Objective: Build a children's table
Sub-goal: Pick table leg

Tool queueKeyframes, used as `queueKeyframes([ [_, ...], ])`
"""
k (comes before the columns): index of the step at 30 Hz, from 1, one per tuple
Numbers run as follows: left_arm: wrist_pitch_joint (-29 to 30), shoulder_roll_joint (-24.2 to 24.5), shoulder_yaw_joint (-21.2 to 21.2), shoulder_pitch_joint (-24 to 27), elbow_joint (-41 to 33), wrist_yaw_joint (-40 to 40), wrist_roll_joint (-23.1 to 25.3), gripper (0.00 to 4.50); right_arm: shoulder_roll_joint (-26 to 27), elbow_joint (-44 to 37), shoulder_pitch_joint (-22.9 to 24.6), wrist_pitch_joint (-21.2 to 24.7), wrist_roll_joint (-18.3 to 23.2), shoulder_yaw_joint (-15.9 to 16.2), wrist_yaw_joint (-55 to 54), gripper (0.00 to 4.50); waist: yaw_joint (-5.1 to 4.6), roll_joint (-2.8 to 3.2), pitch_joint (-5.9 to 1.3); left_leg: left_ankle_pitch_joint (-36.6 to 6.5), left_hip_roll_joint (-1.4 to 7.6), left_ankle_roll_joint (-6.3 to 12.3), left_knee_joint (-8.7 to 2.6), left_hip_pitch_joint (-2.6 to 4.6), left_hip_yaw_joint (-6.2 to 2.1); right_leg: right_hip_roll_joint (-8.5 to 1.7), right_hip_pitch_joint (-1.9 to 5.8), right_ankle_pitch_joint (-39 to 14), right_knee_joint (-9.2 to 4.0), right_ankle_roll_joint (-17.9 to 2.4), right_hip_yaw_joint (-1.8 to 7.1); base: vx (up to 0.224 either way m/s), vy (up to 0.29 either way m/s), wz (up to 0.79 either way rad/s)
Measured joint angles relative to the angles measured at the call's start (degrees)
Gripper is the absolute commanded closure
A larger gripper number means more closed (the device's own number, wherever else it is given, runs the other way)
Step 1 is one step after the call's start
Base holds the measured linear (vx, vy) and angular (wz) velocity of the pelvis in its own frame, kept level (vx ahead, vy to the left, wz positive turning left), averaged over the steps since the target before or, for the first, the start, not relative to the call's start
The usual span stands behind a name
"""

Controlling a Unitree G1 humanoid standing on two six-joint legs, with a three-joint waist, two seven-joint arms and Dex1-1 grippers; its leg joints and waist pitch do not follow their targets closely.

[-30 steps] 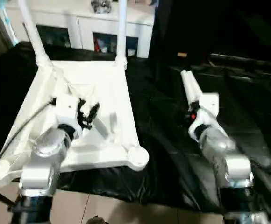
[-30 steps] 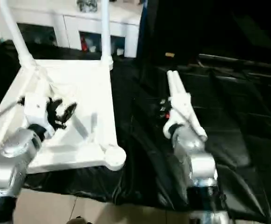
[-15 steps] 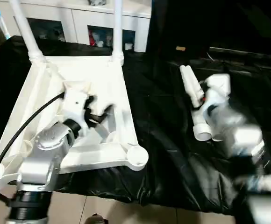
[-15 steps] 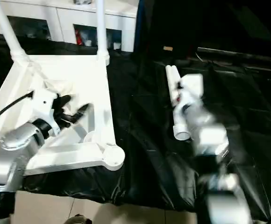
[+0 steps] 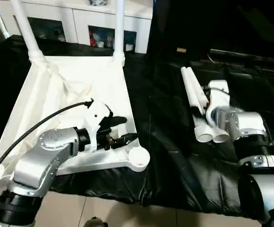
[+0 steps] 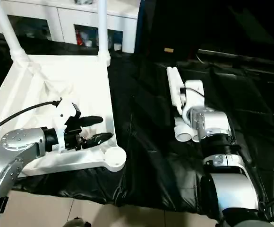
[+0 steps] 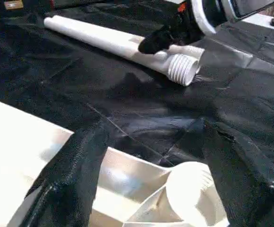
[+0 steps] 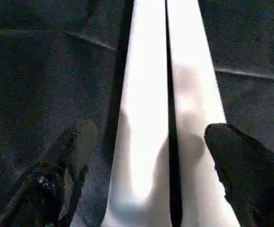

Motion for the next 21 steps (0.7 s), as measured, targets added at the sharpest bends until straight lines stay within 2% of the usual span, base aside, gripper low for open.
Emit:
queueKeyframes([
  [9, 1.5, 0.2, -0.7, -1.2, -0.3, 0.0, -0.1, 0.9, 0.4, 4.1, -1.0, 0.1, 1.4, -0.7, 4.0, 0.42, 0.02, -0.02, 0.0, 0.1, 0.02, 0.06, 0.0, -0.01, 0.02, 0.0, 0.0, 0.1, 0.0, 0.0, -0.01, 0.0, 0.0, 0.0],
  [13, 2.0, 0.4, -0.7, -1.1, -1.0, 0.0, -0.4, 0.9, 0.3, 5.9, -2.9, 0.3, 1.3, 0.6, 6.4, 0.42, -0.02, -0.11, 0.01, 0.1, 0.04, 0.07, 0.0, -0.01, 0.04, 0.0, 0.0, 0.1, 0.0, 0.0, -0.02, 0.0, 0.0, 0.0],
  [18, 2.5, 0.4, -0.5, -1.0, -1.3, 0.4, -0.8, 0.9, 0.3, 8.7, -4.7, 2.7, 0.4, 2.8, 9.8, 0.42, -0.05, -0.58, 0.01, 0.1, 0.06, 0.06, 0.0, -0.01, 0.05, 0.0, 0.0, 0.1, 0.0, 0.0, -0.02, 0.0, 0.0, 0.0],
  [21, 2.9, 0.7, -0.2, -1.0, -1.3, 0.4, -0.9, 0.9, 0.3, 11.0, -4.8, 3.7, 0.1, 3.1, 10.8, 0.42, 0.0, -0.61, 0.02, 0.1, 0.06, 0.07, 0.02, -0.03, 0.08, 0.0, 0.0, 0.1, -0.02, 0.0, -0.02, 0.0, 0.0, 0.0],
])
